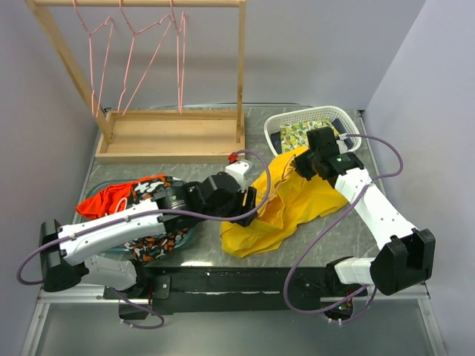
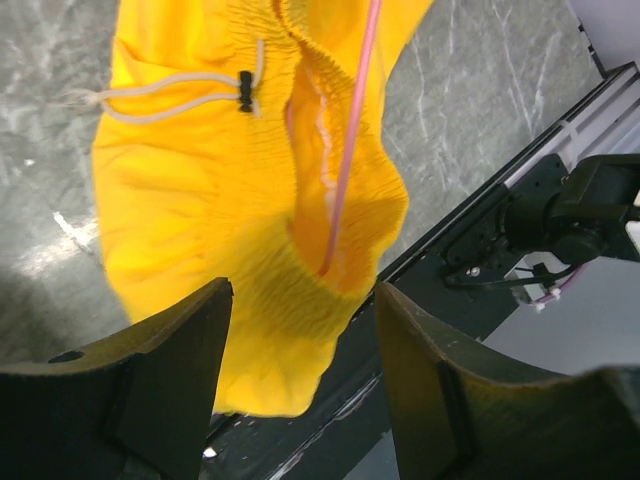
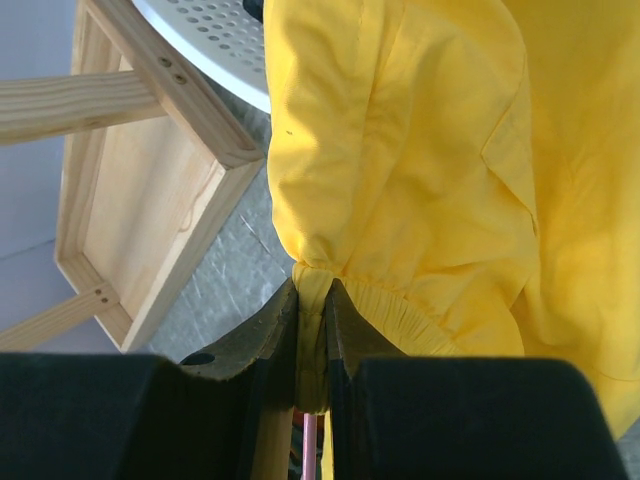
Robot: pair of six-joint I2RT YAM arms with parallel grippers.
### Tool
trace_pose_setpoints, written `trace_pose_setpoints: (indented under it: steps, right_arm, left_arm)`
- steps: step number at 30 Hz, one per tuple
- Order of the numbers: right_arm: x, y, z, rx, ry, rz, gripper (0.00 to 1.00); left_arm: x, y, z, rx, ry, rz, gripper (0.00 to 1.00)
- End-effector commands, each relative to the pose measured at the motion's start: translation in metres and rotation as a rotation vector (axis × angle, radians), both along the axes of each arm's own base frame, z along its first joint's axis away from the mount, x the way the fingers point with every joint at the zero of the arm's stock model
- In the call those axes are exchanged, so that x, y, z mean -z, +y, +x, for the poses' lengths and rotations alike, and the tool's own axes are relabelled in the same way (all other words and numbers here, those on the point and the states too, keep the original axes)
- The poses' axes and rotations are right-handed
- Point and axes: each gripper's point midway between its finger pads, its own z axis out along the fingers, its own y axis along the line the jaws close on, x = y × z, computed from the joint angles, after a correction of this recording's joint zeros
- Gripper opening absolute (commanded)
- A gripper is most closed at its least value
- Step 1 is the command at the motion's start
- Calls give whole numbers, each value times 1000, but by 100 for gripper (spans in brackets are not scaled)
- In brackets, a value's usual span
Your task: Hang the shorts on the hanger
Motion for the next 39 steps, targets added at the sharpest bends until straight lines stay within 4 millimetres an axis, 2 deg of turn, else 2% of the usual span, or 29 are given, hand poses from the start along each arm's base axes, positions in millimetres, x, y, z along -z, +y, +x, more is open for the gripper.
trace_pose_setpoints:
  steps: [1, 5, 9, 11, 12, 16, 20, 23, 24, 26, 29, 30, 31, 32, 35, 36, 38, 39]
  right_arm:
    - [-5, 3, 8, -5, -37, 24, 0]
    - [-4, 3, 6, -4, -27, 29, 0]
    - [-6, 3, 5, -3, -29, 33, 0]
    - [-7, 3, 5, -3, -30, 33, 0]
    - [-8, 3, 5, -4, -31, 32, 0]
    - [-11, 3, 2, -5, -37, 32, 0]
    - [-16, 3, -3, -12, -45, 42, 0]
    - [-19, 4, -6, -19, -54, 53, 0]
    - [-18, 5, -7, -27, -51, 57, 0]
    - [-20, 7, -9, -35, -57, 63, 0]
    - [-22, 10, -12, -54, -64, 75, 0]
    - [-21, 12, -13, -68, -66, 76, 0]
    - [-24, 14, -14, -79, -72, 85, 0]
    - [-26, 14, -15, -87, -78, 83, 0]
    - [-38, 19, -13, -148, -142, 76, 20]
    - [-37, 25, -14, -219, -164, 64, 39]
    - [-51, 32, -13, -289, -236, 69, 55]
    - [-55, 33, -13, -332, -266, 42, 73]
  left_arm:
    - [-6, 21, -1, -4, -67, 3, 62]
    - [11, 29, -10, -12, -98, 44, 62]
    - [20, 15, -27, 15, -139, 76, 69]
    - [18, 9, -26, 7, -160, 71, 72]
    - [24, 5, -26, 10, -164, 84, 72]
    - [34, -3, -14, -27, -199, 129, 71]
    - [45, -5, 6, -111, -262, 193, 68]
    - [48, -4, 17, -164, -307, 200, 60]
    - [43, -6, 20, -180, -325, 167, 52]
    - [39, -10, 21, -178, -336, 129, 42]
    - [28, -16, 19, -154, -356, 46, 19]
    - [26, -14, 18, -152, -360, 32, 7]
    - [20, -15, 18, -156, -366, 2, 1]
    - [18, -14, 18, -158, -368, -14, 1]
    - [6, -12, 11, -129, -369, -73, 1]
    - [0, -9, 9, -124, -371, -91, 1]
    - [-4, -7, 5, -103, -368, -103, 1]
    - [-12, -4, 4, -106, -367, -121, 1]
